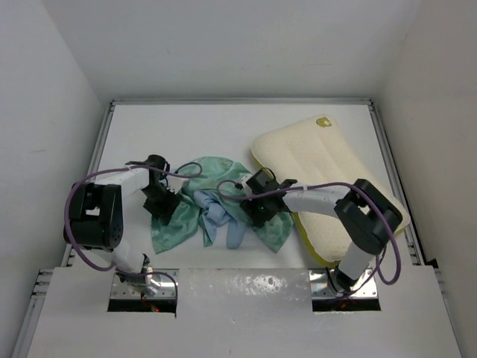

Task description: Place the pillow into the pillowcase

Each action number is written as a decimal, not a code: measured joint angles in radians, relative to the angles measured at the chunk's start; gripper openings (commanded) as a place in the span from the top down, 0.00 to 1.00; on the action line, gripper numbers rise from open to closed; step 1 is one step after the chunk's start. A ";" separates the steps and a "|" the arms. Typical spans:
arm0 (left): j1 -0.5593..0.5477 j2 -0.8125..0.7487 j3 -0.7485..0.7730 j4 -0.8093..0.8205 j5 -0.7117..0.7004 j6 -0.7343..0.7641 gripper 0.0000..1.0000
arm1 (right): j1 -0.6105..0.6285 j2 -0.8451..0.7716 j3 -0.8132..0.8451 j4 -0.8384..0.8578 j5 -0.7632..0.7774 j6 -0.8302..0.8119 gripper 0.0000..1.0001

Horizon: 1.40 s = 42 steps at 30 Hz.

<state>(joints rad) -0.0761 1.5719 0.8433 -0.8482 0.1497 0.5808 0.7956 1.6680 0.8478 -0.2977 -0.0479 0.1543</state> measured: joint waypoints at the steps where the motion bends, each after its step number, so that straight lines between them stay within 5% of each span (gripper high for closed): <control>1: 0.007 0.010 -0.003 0.024 -0.005 -0.015 0.95 | -0.002 0.030 0.006 0.004 0.042 -0.006 0.63; 4: 0.064 0.037 0.013 0.052 0.002 -0.029 1.00 | -0.006 0.093 0.093 -0.007 0.098 0.030 1.00; 8: 0.219 0.059 0.196 -0.023 0.002 -0.028 1.00 | -0.014 0.112 0.200 -0.071 0.174 0.033 1.00; 15: 0.404 0.069 1.011 -0.029 -0.046 0.003 1.00 | -0.141 -0.021 0.577 -0.143 0.226 -0.008 1.00; 19: 0.400 0.019 1.283 0.020 -0.066 0.026 1.00 | -0.213 -0.098 0.853 -0.116 0.257 -0.084 1.00; 27: 0.392 -0.069 1.356 0.059 -0.177 0.069 1.00 | -0.202 -0.202 0.989 -0.108 0.245 -0.183 1.00; 34: 0.392 -0.024 1.392 0.040 -0.240 0.084 1.00 | -0.105 -0.272 0.907 -0.177 0.091 -0.252 1.00; 40: 0.392 -0.041 1.351 0.083 -0.162 0.065 1.00 | -0.115 -0.407 0.799 -0.175 -0.063 -0.254 1.00; 41: 0.390 -0.042 1.324 0.085 -0.144 0.061 0.98 | -0.134 -0.389 0.814 -0.185 -0.078 -0.245 1.00; 42: 0.384 -0.035 1.294 0.085 -0.126 0.055 0.83 | -0.167 -0.347 0.860 -0.214 -0.109 -0.226 1.00</control>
<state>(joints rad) 0.3080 1.5368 2.1368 -0.7628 0.0238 0.6353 0.6281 1.3209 1.7077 -0.5114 -0.1570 -0.0715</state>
